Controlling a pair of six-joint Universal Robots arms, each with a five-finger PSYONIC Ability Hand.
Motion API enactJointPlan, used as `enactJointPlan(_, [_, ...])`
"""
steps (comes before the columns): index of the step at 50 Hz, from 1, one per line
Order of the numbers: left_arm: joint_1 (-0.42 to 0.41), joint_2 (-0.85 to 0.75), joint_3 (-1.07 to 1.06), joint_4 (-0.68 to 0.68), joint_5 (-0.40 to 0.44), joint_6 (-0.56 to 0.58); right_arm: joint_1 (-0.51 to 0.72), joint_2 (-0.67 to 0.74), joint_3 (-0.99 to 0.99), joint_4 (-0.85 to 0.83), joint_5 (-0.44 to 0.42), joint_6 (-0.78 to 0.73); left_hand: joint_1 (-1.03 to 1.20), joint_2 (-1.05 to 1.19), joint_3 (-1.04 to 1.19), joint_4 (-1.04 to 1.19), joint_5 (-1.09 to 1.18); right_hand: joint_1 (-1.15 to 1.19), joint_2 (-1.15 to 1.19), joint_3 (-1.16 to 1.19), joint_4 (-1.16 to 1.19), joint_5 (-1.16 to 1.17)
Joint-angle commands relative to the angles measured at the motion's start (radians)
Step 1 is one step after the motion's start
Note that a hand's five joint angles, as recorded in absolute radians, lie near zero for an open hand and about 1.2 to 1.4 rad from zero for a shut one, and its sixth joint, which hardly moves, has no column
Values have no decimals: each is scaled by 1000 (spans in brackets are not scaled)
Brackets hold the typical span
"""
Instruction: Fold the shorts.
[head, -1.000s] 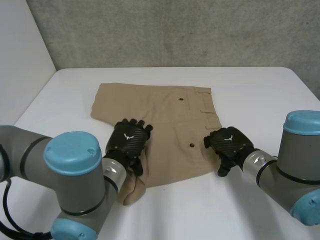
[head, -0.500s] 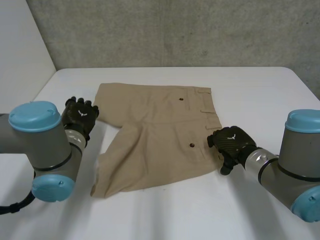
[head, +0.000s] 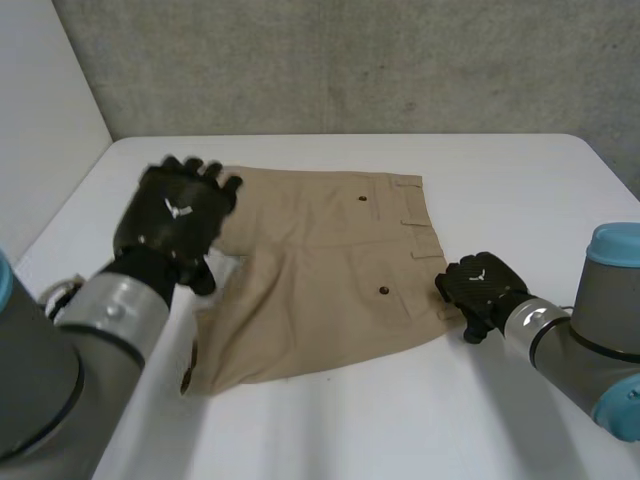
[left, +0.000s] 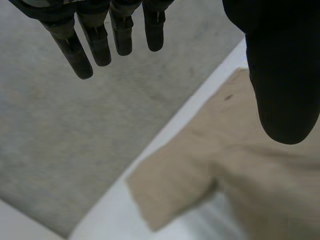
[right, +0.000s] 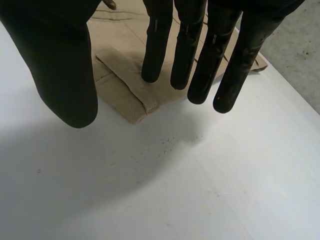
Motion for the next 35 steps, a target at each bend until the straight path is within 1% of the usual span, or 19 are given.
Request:
enactJointPlan(1, [-70,-5,-66,-114,3,-110,6,16,-14,-29,-2,10,116,115,118,125,115,360,258,260,261,288])
enactJointPlan(2, [-76,-8,-74,-117,3,-119,7,16,-15,-29,-2,12,122,121,124,131,121,383,281,284,285,312])
enactJointPlan(3, [-88,-12,-94,-117,5,-133,9,16,-17,-31,-3,17,125,124,127,134,124,474,371,374,375,402])
enactJointPlan(6, [-94,-21,-120,-117,3,-147,12,17,-22,-31,-3,20,169,168,170,178,168,542,440,442,443,470])
enactJointPlan(8, [-96,-47,-138,-117,2,-147,13,19,-25,-31,-3,23,216,215,217,225,215,706,604,606,607,634])
enactJointPlan(10, [-97,-70,-141,-117,0,-147,13,20,-28,-31,-3,24,266,265,267,275,264,799,697,700,700,727])
enactJointPlan(11, [-93,-92,-140,-117,-1,-150,15,23,-31,-31,-3,24,307,306,308,316,305,799,697,700,701,728])
enactJointPlan(14, [-84,-123,-138,-116,-8,-150,15,23,-34,-29,-3,24,316,315,317,325,315,799,697,700,701,728])
enactJointPlan(19, [-39,-204,-137,-105,-15,-145,15,20,-35,-23,0,56,328,327,329,337,326,799,697,700,701,728])
enactJointPlan(24, [-10,-261,-131,-64,-40,-135,12,16,-40,-19,0,132,331,330,332,340,329,799,697,700,701,728])
enactJointPlan(29, [16,-294,-125,-9,-67,-122,10,14,-45,-16,1,155,331,330,332,340,329,799,697,700,701,728])
enactJointPlan(32, [28,-308,-123,11,-81,-84,13,17,-45,-16,3,153,348,347,350,357,347,799,697,700,701,728])
enactJointPlan(33, [31,-308,-123,15,-81,-72,13,17,-45,-16,3,153,351,350,353,360,350,728,626,628,629,656])
enactJointPlan(34, [37,-308,-123,19,-81,-58,13,16,-43,-14,3,155,363,362,364,372,361,585,482,485,486,513])
enactJointPlan(35, [51,-310,-126,25,-81,-35,15,16,-43,-14,3,155,395,394,396,404,394,551,449,452,453,479])
